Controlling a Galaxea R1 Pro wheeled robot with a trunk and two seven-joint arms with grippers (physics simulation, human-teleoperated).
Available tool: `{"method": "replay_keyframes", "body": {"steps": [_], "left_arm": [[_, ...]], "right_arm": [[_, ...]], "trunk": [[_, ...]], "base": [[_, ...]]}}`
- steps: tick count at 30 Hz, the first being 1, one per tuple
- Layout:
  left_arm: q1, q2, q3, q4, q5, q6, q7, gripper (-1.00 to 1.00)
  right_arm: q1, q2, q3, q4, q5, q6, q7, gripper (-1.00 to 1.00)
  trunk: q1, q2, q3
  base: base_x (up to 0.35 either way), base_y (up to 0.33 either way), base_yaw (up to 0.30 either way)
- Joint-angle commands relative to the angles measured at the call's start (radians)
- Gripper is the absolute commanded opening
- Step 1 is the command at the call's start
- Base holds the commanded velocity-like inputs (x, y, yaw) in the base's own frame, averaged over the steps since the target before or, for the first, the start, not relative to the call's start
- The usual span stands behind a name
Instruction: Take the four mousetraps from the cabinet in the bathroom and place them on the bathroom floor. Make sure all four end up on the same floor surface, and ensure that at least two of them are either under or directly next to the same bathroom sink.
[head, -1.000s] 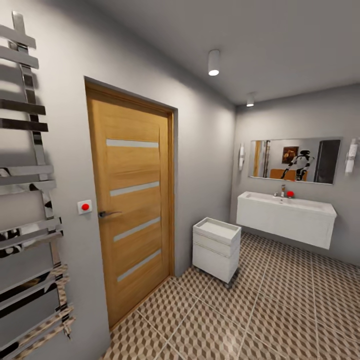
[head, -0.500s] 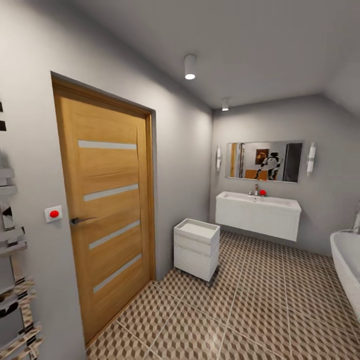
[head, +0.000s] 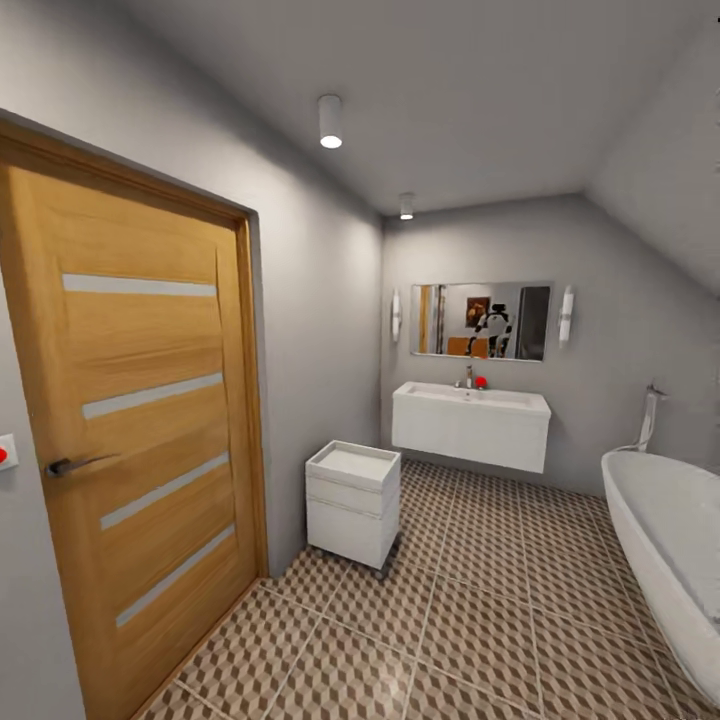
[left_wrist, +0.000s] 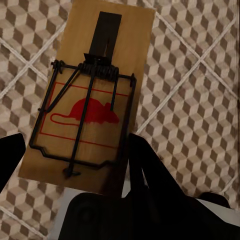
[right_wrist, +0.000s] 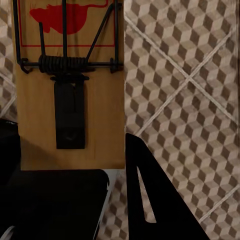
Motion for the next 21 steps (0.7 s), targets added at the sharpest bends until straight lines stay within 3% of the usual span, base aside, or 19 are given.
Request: {"method": "replay_keyframes", "body": {"steps": [1, 14, 21], "left_arm": [[-0.001, 0.000, -0.009, 0.003, 0.009, 0.002, -0.010, -1.00], [-0.001, 0.000, -0.009, 0.002, 0.009, 0.002, -0.005, -1.00], [-0.001, 0.000, -0.009, 0.001, 0.009, 0.002, 0.036, -1.00]], "right_arm": [[0.000, 0.000, -0.009, -0.002, 0.002, 0.006, 0.004, -1.00], [0.000, 0.000, -0.009, -0.002, -0.015, 0.006, 0.004, -1.00], [0.000, 0.000, -0.009, -0.002, -0.015, 0.006, 0.004, -1.00]], "trunk": [[0.001, -0.001, -0.002], [0.001, -0.001, -0.019], [0.001, -0.001, -0.030]], "base": [[0.289, -0.121, -0.204], [0.293, -0.126, -0.183], [0.295, -0.128, -0.135]]}}
